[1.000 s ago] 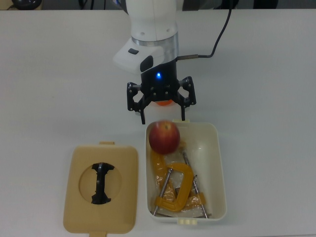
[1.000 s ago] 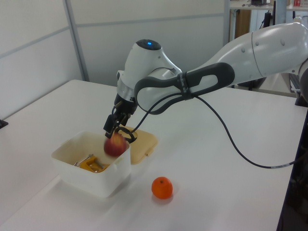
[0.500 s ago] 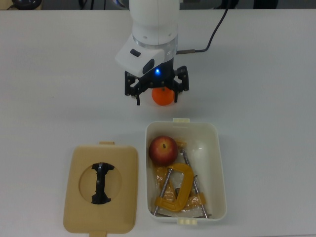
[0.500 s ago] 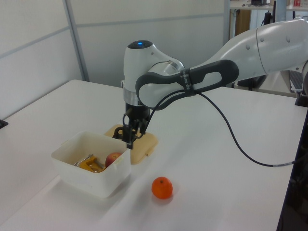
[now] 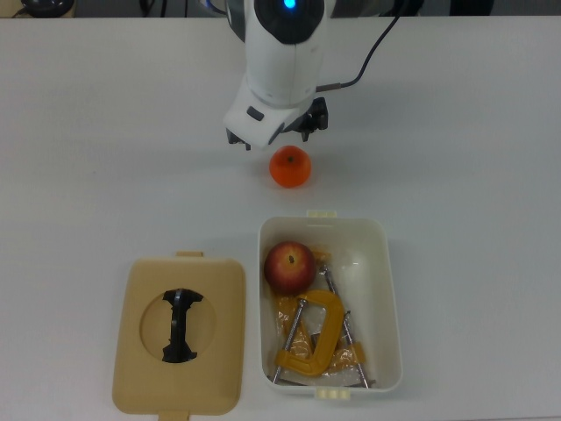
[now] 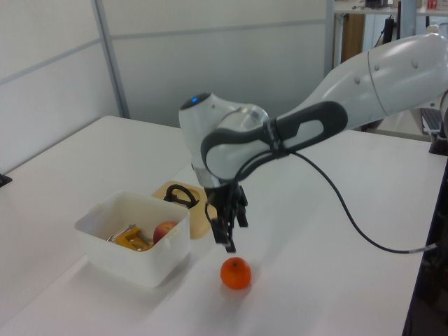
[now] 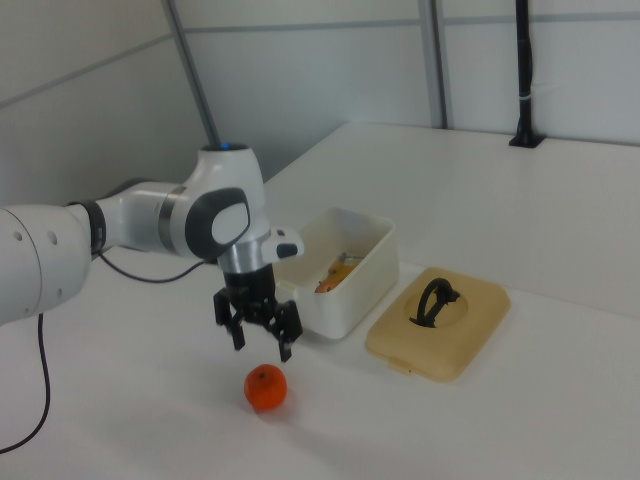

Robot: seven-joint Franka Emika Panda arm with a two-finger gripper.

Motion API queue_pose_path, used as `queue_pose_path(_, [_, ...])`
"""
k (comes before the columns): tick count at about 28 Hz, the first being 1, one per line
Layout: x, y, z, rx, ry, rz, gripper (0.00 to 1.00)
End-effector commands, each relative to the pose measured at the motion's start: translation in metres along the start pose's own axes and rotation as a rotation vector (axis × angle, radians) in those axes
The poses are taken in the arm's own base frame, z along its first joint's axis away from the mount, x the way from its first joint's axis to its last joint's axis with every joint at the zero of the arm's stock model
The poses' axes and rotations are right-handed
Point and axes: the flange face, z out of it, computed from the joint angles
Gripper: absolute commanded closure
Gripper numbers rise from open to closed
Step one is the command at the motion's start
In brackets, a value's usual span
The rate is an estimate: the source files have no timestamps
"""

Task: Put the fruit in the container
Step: 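Move the gripper to the orange and grasp it, then lift the orange and lower it into the white container, then open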

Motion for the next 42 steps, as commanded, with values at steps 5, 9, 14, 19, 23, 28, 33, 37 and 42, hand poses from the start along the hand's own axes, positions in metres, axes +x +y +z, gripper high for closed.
queue_pose_path(5, [0.000,-0.023,0.042,-0.029,-0.074,-0.073,0.00])
queue_pose_path(9, [0.006,-0.024,0.059,-0.055,-0.097,-0.088,0.00])
queue_pose_path(14, [0.016,-0.032,0.073,-0.070,-0.067,-0.107,0.00])
queue_pose_path(19, [0.023,-0.032,0.083,-0.089,-0.054,-0.115,0.09])
queue_pose_path(23, [0.024,-0.031,0.081,-0.094,-0.046,-0.125,0.61])
queue_pose_path(28, [0.023,-0.032,0.073,-0.092,-0.036,-0.128,0.98])
queue_pose_path(33, [0.024,-0.032,0.039,-0.087,0.022,-0.114,1.00])
queue_pose_path(37, [0.031,-0.029,0.001,-0.084,0.095,-0.096,1.00])
queue_pose_path(42, [0.038,-0.026,-0.037,-0.087,0.180,-0.078,0.99])
